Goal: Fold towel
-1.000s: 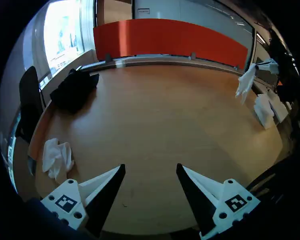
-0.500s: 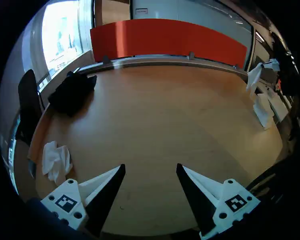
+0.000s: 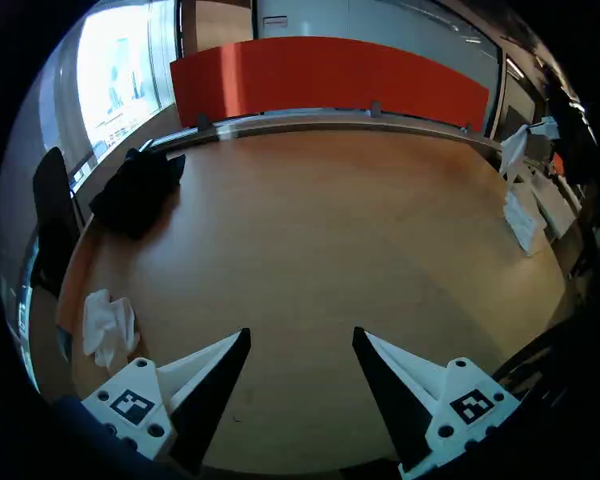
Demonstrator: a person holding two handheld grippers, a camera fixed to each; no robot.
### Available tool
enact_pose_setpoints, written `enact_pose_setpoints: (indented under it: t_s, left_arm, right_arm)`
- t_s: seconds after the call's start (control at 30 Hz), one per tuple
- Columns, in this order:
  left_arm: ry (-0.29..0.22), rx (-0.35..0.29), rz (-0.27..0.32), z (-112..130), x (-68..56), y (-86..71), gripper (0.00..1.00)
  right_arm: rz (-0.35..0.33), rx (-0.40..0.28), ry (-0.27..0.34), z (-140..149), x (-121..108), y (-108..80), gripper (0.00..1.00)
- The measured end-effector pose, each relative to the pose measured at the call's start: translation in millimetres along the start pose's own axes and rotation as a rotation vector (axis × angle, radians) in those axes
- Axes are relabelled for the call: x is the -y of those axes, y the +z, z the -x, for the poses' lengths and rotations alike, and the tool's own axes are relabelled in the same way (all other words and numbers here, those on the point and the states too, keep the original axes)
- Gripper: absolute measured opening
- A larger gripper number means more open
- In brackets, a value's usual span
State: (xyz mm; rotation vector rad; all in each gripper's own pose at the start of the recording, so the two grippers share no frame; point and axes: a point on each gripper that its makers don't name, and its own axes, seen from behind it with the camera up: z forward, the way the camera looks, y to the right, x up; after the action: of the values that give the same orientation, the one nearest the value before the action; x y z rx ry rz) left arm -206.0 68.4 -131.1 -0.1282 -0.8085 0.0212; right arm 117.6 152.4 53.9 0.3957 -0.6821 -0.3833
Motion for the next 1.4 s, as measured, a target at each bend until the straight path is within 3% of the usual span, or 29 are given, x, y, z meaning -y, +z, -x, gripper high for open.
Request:
enact_pose_setpoints:
  t_s: [0.3,0.77,1.4]
  left_arm:
    - [0.019,-0.001,0.010,-6,-8.4,1.8,0.95]
    - [0.050,0.005,0.028,-7,-20.5,4.3,0.95]
    - [0.067,0.021,0.026,1,-23.5,2.4,0.94]
  right_arm:
    - [0.022,0.014,0.041,24,-14,-12.5,0.05]
    - [0.041,0.068,0.094,90,-30,-32.0,0.05]
    - [0.061,0.226,0.142,200,-18,-47.0,0.05]
